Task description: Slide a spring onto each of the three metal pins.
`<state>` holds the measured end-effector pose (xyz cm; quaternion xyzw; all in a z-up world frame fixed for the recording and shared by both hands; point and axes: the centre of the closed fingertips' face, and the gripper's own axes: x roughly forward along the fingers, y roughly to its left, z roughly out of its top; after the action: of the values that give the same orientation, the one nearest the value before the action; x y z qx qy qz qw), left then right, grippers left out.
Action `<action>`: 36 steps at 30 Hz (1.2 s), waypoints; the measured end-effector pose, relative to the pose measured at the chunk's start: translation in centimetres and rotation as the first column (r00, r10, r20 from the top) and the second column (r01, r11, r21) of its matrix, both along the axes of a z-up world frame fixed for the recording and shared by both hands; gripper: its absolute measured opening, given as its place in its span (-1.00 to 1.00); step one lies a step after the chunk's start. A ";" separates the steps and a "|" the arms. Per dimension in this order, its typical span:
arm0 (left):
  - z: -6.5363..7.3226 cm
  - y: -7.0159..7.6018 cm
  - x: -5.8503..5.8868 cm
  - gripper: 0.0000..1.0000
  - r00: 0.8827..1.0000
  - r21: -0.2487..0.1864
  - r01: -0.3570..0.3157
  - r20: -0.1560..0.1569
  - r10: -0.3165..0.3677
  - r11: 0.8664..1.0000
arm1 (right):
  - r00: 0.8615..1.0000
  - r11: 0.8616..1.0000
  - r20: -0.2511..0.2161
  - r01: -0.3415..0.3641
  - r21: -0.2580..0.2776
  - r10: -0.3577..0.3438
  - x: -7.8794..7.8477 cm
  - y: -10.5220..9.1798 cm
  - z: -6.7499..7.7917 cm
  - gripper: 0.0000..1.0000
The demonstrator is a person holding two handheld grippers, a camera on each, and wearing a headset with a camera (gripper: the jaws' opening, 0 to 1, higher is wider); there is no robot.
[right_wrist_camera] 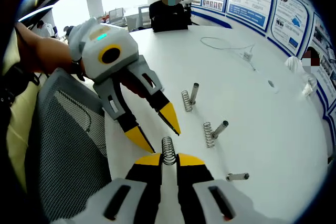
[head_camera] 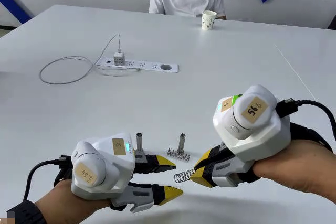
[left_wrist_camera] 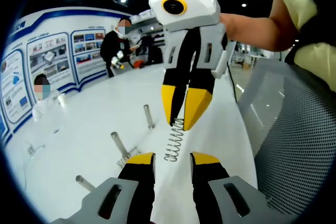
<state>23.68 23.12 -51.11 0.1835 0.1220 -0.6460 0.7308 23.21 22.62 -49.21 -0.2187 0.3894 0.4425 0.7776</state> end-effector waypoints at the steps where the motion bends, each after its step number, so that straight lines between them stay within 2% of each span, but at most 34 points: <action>1: 0.0 0.0 0.1 -0.50 1.000 0.004 -0.001 0.007 0.001 1.000 | 1.000 1.000 -0.001 -0.001 0.000 0.001 0.0 0.1 0.0 -0.77; 6: 0.0 0.2 0.2 -0.65 0.999 0.012 0.000 0.033 -0.001 1.000 | 1.000 1.000 0.001 -0.018 -0.002 0.018 -0.1 0.6 0.2 -0.77; 11: 0.0 0.2 0.1 -0.75 0.999 0.006 0.003 0.039 -0.003 1.000 | 0.999 1.000 0.013 -0.030 -0.006 0.030 -0.1 1.0 0.5 -0.77; 29: 0.2 -0.1 -0.7 -0.77 1.000 -0.004 0.020 0.006 -0.020 1.000 | 0.997 0.998 0.069 -0.043 0.038 0.041 0.2 2.5 1.5 -0.77; 36: 0.2 -0.3 -1.0 -0.76 0.999 -0.007 0.032 -0.005 -0.032 0.999 | 0.996 0.998 0.076 -0.053 0.038 0.050 0.3 2.8 1.5 -0.77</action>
<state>22.63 22.78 -50.91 0.1814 0.1185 -0.6585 0.7207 23.47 25.40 -47.67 -0.2295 0.3453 0.4616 0.7843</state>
